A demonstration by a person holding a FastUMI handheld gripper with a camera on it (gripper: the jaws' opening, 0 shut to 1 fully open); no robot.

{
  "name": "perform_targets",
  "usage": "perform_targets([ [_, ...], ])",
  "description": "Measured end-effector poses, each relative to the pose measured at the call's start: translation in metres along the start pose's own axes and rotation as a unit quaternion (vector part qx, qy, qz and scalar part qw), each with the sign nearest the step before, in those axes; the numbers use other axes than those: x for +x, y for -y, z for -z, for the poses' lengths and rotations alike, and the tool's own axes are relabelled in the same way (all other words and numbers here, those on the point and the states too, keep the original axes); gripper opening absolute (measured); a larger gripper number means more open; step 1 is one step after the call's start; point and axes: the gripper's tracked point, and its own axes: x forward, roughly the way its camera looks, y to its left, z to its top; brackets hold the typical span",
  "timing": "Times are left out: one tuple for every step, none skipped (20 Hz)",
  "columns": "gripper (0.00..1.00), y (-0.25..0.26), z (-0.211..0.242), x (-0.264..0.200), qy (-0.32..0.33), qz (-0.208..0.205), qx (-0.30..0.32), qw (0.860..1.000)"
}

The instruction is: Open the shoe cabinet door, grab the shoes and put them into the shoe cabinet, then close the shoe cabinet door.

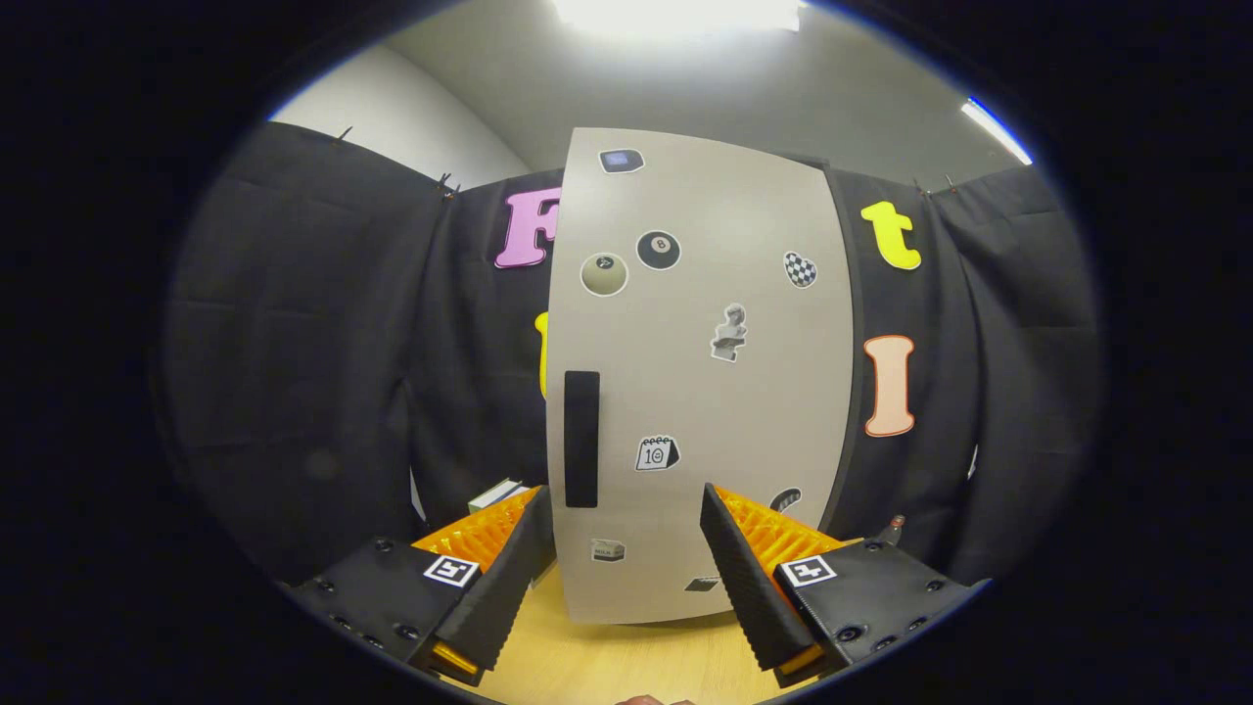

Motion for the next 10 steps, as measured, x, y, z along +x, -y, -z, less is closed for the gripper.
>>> perform_targets([
  [0.96,-0.0021,-0.0007,0.0027,0.002,-0.006,-0.005,1.000],
  [0.96,-0.0019,0.0003,0.0033,-0.001,-0.009,-0.011,1.000],
  [0.96,-0.0008,0.0027,0.0030,-0.003,-0.010,-0.014,1.000],
  [0.96,-0.0002,0.0026,0.0024,-0.002,-0.011,-0.012,1.000],
  [0.96,-0.0009,0.0026,0.0022,0.001,-0.011,-0.010,1.000],
  [0.96,0.0011,0.0030,0.0008,0.000,-0.008,-0.010,1.000],
  [0.96,0.0024,0.0042,-0.0004,0.000,-0.006,-0.011,1.000],
  [0.96,0.0036,0.0039,-0.0019,0.002,-0.004,-0.012,1.000],
  [0.96,0.0052,0.0041,-0.0038,0.004,-0.001,-0.012,1.000],
  [0.96,0.0066,0.0047,-0.0059,0.004,0.003,-0.011,1.000],
])
